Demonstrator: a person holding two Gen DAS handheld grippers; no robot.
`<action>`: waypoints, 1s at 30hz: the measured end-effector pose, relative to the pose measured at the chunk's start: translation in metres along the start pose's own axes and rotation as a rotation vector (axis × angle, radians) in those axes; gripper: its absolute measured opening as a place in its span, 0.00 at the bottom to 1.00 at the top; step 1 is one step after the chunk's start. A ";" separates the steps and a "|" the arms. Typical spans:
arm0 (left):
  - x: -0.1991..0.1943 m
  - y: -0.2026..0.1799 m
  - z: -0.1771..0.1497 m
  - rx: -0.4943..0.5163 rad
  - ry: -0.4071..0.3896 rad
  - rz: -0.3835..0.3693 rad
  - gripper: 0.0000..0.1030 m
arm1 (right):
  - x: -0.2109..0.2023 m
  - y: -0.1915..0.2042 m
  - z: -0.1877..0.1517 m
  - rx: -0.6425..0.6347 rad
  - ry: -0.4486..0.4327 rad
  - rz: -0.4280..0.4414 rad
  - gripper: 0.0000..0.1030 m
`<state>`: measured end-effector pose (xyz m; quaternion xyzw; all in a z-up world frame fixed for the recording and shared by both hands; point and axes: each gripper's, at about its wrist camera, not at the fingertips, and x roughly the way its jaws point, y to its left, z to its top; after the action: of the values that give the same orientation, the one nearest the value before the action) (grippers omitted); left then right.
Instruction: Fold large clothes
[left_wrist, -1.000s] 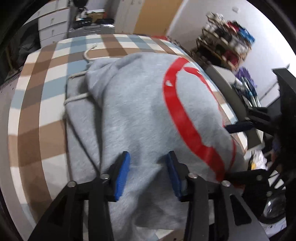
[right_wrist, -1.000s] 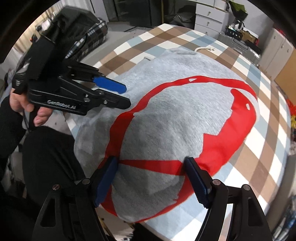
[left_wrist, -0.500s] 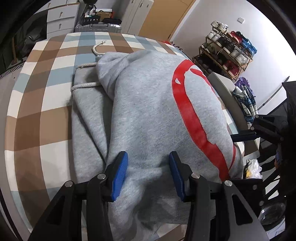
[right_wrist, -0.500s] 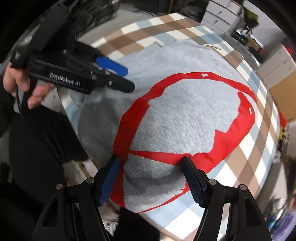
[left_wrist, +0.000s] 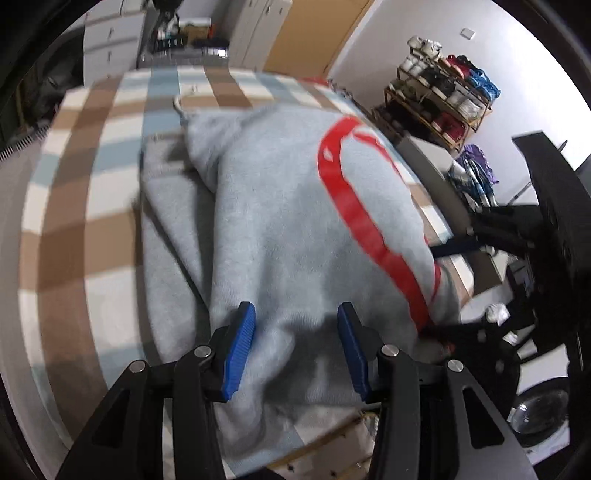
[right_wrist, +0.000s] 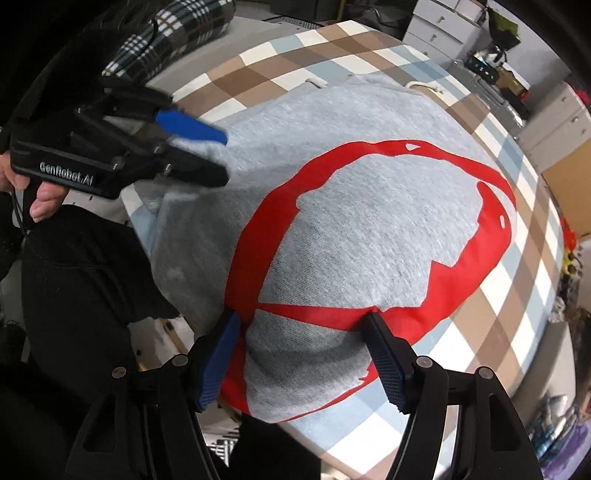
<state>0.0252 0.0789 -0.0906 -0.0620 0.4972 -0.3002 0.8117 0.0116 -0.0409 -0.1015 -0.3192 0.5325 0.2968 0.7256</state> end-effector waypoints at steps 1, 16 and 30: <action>0.002 0.003 -0.002 -0.005 0.009 0.004 0.39 | 0.000 0.001 0.000 -0.007 -0.002 -0.001 0.68; 0.023 0.023 -0.005 -0.022 0.063 0.117 0.60 | 0.009 0.025 0.006 -0.169 0.082 -0.086 0.67; 0.007 0.069 0.057 -0.251 0.049 0.065 0.69 | -0.026 -0.056 -0.033 0.283 -0.309 0.345 0.86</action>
<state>0.1048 0.1203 -0.0950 -0.1395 0.5522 -0.2107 0.7945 0.0289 -0.1039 -0.0756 -0.0701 0.4982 0.3840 0.7742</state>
